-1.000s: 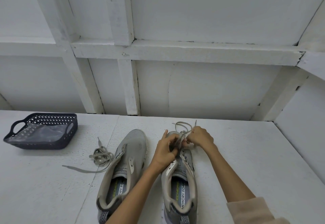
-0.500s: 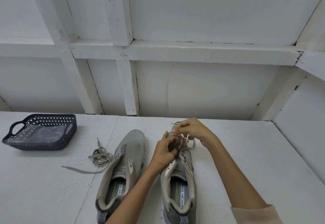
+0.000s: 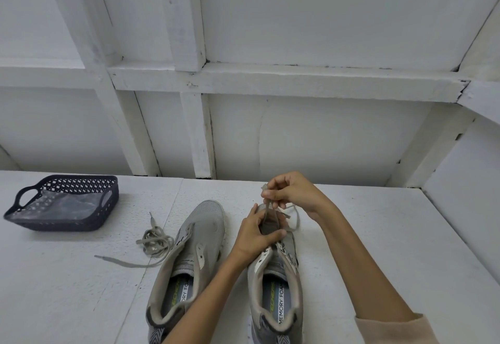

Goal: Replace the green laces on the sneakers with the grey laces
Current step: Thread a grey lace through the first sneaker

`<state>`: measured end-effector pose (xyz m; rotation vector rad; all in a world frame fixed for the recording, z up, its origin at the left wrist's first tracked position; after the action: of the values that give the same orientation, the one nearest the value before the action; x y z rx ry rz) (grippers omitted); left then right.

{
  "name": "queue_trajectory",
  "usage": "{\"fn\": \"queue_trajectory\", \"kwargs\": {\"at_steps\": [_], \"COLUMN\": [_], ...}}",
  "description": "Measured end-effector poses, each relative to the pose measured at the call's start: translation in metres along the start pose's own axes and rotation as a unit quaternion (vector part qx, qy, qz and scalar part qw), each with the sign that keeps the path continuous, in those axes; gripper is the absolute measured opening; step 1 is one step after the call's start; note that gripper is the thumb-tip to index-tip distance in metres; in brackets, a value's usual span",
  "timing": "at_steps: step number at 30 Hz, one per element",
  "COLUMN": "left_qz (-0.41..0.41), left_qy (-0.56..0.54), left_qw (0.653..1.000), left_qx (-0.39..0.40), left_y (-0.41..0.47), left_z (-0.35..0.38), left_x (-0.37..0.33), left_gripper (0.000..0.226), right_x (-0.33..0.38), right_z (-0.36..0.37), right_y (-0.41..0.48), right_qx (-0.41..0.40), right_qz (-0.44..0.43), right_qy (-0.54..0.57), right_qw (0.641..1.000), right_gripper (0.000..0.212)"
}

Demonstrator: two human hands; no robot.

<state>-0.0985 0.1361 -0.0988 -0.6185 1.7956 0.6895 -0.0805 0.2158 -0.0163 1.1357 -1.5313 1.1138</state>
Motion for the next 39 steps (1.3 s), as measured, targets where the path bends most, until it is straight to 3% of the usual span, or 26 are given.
{"fn": "queue_trajectory", "kwargs": {"at_steps": [14, 27, 32, 35, 37, 39], "left_qz": [0.017, 0.007, 0.002, 0.005, 0.005, -0.002], "left_qy": [0.01, -0.016, -0.029, -0.037, -0.041, -0.047], "left_qw": [1.0, 1.0, 1.0, 0.999, 0.999, 0.999], "left_qx": [0.003, 0.002, -0.004, -0.005, -0.007, -0.01], "left_y": [0.0, -0.001, 0.0, 0.0, 0.001, 0.001], "left_z": [-0.003, -0.002, -0.002, -0.002, -0.002, -0.003], "left_x": [-0.003, 0.003, 0.007, 0.007, 0.007, 0.009], "left_gripper": [0.036, 0.033, 0.035, 0.036, 0.037, 0.038], "right_x": [0.04, 0.102, 0.075, 0.05, 0.022, -0.01], "right_z": [0.004, -0.021, -0.025, -0.024, -0.023, -0.031], "right_y": [-0.002, 0.018, 0.04, 0.053, 0.058, 0.056], "right_qx": [0.016, -0.05, -0.087, -0.081, -0.058, -0.052], "right_qz": [-0.058, -0.167, -0.126, -0.061, 0.022, 0.107], "right_qy": [0.096, 0.243, 0.256, 0.188, 0.056, -0.11], "right_qw": [0.994, 0.954, 0.954, 0.977, 0.997, 0.987], "right_gripper": [0.016, 0.008, 0.003, 0.011, 0.035, 0.064]}}
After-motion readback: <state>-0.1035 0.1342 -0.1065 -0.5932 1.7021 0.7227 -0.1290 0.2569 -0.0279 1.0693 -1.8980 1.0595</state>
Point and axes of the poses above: each hand's wrist, its own y-axis towards the middle knuckle, its own z-axis out of the palm, x = y × z, the point moved 10 cm from there along y, towards the middle knuckle, and after that the axes turned 1 degree about x, right-handed, at the moved point
